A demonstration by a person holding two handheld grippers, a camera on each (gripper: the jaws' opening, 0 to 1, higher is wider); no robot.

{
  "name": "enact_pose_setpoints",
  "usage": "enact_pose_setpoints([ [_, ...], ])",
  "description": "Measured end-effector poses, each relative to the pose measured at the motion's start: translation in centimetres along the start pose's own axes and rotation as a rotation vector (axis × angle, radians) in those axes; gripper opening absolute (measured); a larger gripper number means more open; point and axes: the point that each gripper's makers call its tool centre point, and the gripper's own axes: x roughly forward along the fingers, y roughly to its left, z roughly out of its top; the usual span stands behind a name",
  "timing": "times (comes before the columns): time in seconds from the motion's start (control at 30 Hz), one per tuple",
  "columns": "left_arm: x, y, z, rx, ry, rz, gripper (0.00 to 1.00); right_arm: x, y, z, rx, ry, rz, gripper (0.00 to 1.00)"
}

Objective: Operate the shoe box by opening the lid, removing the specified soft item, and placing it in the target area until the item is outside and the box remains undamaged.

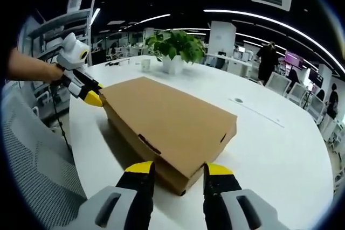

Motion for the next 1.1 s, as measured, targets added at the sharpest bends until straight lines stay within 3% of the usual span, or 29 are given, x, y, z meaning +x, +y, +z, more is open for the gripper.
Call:
enact_pose_setpoints([
  [0.43, -0.8, 0.1, 0.5, -0.001, -0.001, -0.001, 0.40, -0.4, 0.2, 0.9, 0.041, -0.025, 0.010, 0.34],
  [0.9, -2.4, -0.3, 2.4, -0.010, -0.031, -0.011, 0.41, -1.6, 0.6, 2.9, 0.020, -0.055, 0.039, 0.42],
  [1.1, -3.1, -0.5, 3.3, 0.021, -0.032, -0.009, 0.41, -2.1, 0.2, 4.0, 0.011, -0.073, 0.038, 0.42],
])
